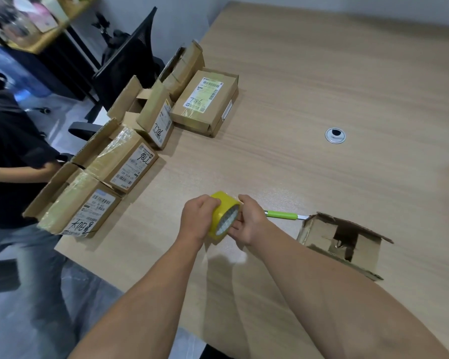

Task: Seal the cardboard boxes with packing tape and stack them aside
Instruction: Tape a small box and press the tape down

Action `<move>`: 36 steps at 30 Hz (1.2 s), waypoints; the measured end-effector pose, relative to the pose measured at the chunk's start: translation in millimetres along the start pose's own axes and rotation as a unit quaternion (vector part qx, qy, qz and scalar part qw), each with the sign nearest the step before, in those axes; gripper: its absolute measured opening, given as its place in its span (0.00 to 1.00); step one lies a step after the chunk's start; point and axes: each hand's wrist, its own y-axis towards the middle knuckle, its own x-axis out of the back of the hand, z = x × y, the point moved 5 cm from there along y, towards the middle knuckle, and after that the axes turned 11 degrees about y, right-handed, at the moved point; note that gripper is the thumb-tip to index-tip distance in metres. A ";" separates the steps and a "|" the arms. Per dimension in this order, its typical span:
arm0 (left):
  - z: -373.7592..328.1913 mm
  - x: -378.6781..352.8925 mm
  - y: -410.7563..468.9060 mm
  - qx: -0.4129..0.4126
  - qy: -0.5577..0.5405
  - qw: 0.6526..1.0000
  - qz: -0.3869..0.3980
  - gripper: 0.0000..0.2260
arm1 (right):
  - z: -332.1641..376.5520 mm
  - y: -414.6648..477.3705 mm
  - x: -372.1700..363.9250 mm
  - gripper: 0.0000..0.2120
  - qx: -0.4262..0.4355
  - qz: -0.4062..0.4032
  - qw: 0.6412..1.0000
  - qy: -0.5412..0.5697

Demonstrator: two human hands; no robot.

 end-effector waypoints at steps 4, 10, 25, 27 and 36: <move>7.2 6.5 -6.6 -0.015 -0.016 1.000 0.021 0.13 | 9.1 3.0 0.0 0.05 0.060 0.002 0.998 0.019; 15.9 11.9 -12.4 -0.013 -0.061 0.998 -0.019 0.13 | 35.2 -13.0 5.9 0.08 0.191 -0.002 0.981 0.008; -16.2 -8.9 -35.4 -0.163 0.070 0.984 0.014 0.25 | 68.5 -66.7 7.6 0.10 0.347 -0.049 0.936 0.016; -27.2 -9.7 -34.9 -0.170 0.103 0.980 -0.002 0.23 | 70.0 -71.8 14.3 0.11 0.369 -0.057 0.927 0.017; -27.3 -24.2 -45.4 -0.202 0.160 0.966 -0.014 0.23 | 94.5 -93.6 42.1 0.10 0.374 -0.070 0.917 0.117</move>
